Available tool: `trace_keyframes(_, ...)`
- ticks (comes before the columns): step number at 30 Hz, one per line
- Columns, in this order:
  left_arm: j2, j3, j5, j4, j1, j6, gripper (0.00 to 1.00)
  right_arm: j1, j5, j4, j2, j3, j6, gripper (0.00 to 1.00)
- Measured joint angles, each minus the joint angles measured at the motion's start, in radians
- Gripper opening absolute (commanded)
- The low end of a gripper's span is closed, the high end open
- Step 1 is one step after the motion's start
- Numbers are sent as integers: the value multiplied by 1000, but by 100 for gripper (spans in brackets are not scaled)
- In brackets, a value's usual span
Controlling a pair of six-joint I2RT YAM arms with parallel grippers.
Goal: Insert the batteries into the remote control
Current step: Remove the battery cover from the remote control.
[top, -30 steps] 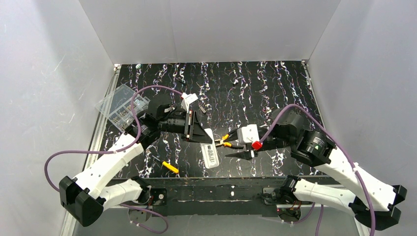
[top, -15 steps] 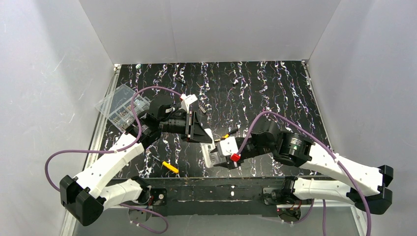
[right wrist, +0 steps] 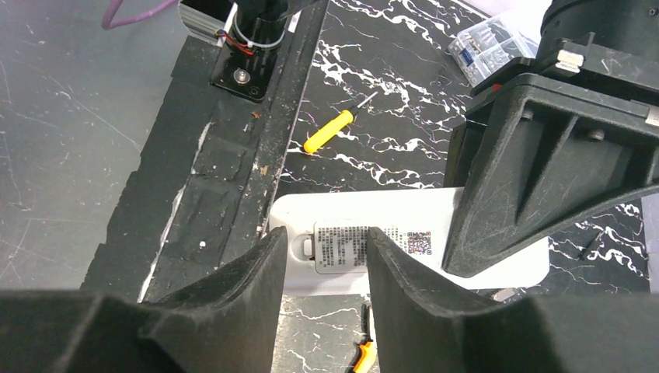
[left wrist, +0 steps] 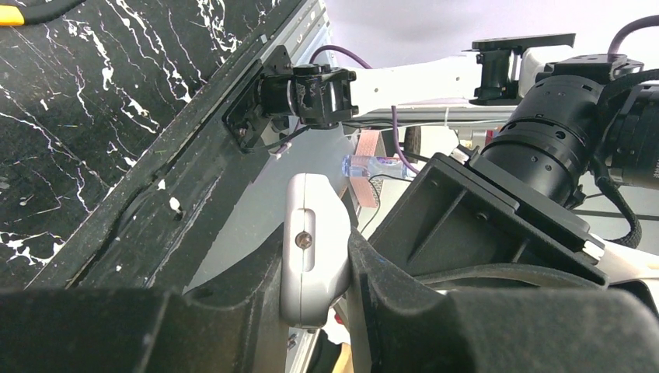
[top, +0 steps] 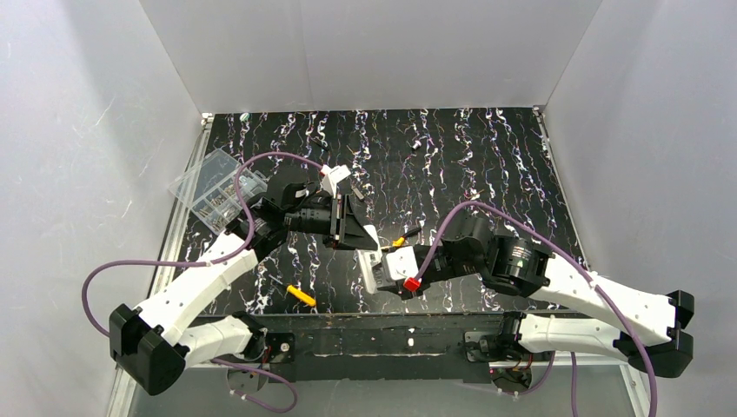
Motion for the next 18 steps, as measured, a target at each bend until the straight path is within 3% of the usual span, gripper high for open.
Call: trace_keyframes(18,16,-2,-13,17,0,1,0,6,71,10,-27,-36,-25,47)
